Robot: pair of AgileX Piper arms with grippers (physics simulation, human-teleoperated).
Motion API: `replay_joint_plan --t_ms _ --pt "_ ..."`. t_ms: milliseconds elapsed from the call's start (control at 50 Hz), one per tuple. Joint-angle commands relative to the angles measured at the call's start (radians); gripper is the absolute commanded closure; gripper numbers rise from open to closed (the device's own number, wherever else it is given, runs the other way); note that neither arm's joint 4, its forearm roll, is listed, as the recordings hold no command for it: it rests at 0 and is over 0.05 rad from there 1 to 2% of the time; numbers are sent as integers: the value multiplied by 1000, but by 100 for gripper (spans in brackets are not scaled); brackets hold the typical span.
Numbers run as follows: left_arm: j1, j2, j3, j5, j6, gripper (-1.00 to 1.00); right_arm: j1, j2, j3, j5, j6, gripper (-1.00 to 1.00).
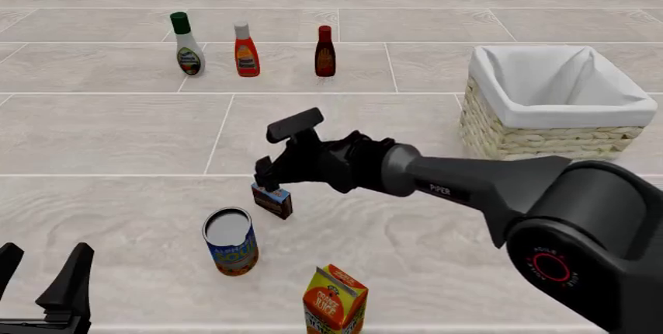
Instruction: Pick the chocolate pudding and place it in the basket.
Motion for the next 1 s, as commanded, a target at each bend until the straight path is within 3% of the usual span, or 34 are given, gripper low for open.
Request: replay_joint_plan --t_ms 20,1000 --pt "0 0 0 0 0 -100 -3 17 0 -6 14 -100" --pt "0 0 0 0 0 -100 13 64 65 -62 45 -100"
